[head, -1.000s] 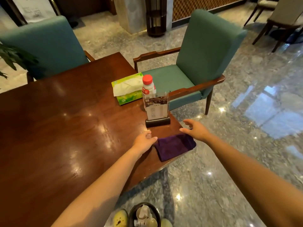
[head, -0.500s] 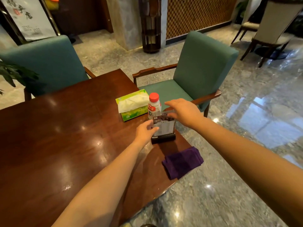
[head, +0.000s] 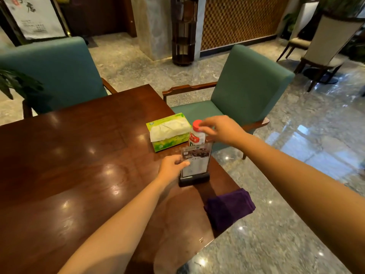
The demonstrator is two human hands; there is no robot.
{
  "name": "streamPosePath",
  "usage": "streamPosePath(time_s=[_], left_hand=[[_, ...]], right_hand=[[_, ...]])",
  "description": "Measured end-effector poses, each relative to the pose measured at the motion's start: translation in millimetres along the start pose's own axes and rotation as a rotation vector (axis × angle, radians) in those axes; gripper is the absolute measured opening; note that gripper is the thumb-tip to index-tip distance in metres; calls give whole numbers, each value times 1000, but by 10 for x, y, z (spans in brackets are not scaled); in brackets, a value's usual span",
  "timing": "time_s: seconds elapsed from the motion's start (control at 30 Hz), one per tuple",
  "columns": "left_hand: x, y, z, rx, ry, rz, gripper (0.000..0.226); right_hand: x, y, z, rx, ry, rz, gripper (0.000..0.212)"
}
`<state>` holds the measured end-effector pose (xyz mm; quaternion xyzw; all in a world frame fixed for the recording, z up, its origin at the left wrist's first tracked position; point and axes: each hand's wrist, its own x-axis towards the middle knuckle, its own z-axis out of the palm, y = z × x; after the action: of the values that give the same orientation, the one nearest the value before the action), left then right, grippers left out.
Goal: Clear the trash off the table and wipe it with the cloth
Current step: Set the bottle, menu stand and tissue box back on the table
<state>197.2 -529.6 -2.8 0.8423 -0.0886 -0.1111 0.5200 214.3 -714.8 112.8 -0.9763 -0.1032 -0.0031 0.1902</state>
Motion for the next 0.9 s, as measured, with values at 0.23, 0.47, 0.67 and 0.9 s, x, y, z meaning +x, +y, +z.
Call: streamPosePath(time_s=[0.23,0.47,0.67,0.9], left_hand=[[-207,-231,-602,34,43,-36,28],[-503,-431,-995,-36,181,-117,16],[-652,-627,-1054,-27,292,-170,18],[-785,-793,-1093,-43,415,-203,13]], right_hand=[[517,-16,168,-198,-221,84,74],[431,309,411,346,-163,370,93],[242,504,910,680,-131,342,76],[321,521,1188,739,38,318,67]])
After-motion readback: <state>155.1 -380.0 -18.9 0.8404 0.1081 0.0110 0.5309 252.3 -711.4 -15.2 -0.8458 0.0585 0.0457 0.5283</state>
